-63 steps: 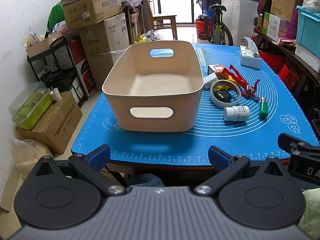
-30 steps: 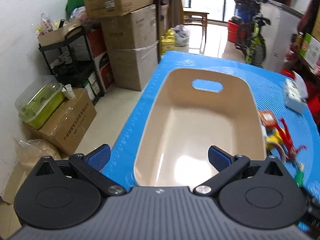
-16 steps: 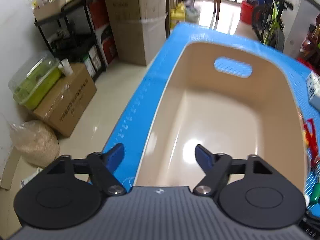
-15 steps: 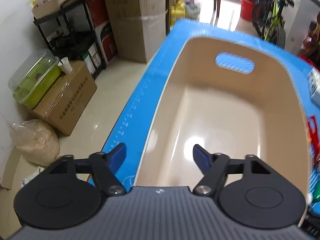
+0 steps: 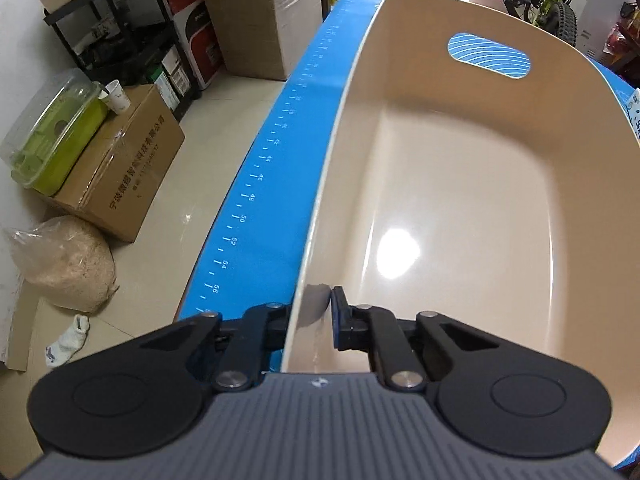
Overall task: Organize rigid objects
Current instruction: 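Move the right tool to the white pill bottle while the left tool grips the basket rim, then close the right gripper on the white pill bottle and lift it, then carry the pill bottle into the basket and open the right gripper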
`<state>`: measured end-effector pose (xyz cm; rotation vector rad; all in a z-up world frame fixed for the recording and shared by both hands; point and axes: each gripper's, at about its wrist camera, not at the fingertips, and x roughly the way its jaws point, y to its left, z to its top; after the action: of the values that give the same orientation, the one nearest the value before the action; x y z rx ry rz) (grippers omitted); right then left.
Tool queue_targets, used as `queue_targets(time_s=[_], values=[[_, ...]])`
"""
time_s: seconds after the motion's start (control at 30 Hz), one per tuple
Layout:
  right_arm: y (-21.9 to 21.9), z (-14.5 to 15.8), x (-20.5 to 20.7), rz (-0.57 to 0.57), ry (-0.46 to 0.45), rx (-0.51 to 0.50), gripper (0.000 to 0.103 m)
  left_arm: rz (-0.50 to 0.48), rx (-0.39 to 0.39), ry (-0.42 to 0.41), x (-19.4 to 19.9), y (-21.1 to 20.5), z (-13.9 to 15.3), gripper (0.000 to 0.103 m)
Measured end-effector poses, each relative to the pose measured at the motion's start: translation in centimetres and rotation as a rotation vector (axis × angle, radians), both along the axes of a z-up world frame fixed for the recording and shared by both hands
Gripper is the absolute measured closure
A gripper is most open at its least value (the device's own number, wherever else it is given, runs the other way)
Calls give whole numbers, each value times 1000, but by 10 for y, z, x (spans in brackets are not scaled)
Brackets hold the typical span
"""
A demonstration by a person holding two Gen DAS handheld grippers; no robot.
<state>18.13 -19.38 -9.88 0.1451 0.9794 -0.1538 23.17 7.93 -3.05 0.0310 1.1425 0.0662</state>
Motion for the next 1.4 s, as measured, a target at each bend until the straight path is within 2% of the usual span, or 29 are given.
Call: queue_targets(time_s=[0.23, 0.5, 0.83, 0.93, 1.13, 1.4], values=[[1, -5, 2, -5, 4, -12, 19, -6, -26, -3, 4, 5, -1, 91], [0, -3, -1, 11, -20, -20, 38, -2, -33, -3, 3, 6, -1, 91], [2, 4, -3, 14, -32, -19, 39, -4, -43, -6, 2, 8, -2, 91], [-1, 16, -6, -6, -72, -23, 39, -4, -46, -6, 1, 8, -3, 92], [-2, 58, -9, -25, -218, -36, 39, -2, -42, -6, 2, 7, -4, 92], [16, 116, 8, 16, -401, -27, 39, 7, -48, -3, 1, 6, -4, 92]])
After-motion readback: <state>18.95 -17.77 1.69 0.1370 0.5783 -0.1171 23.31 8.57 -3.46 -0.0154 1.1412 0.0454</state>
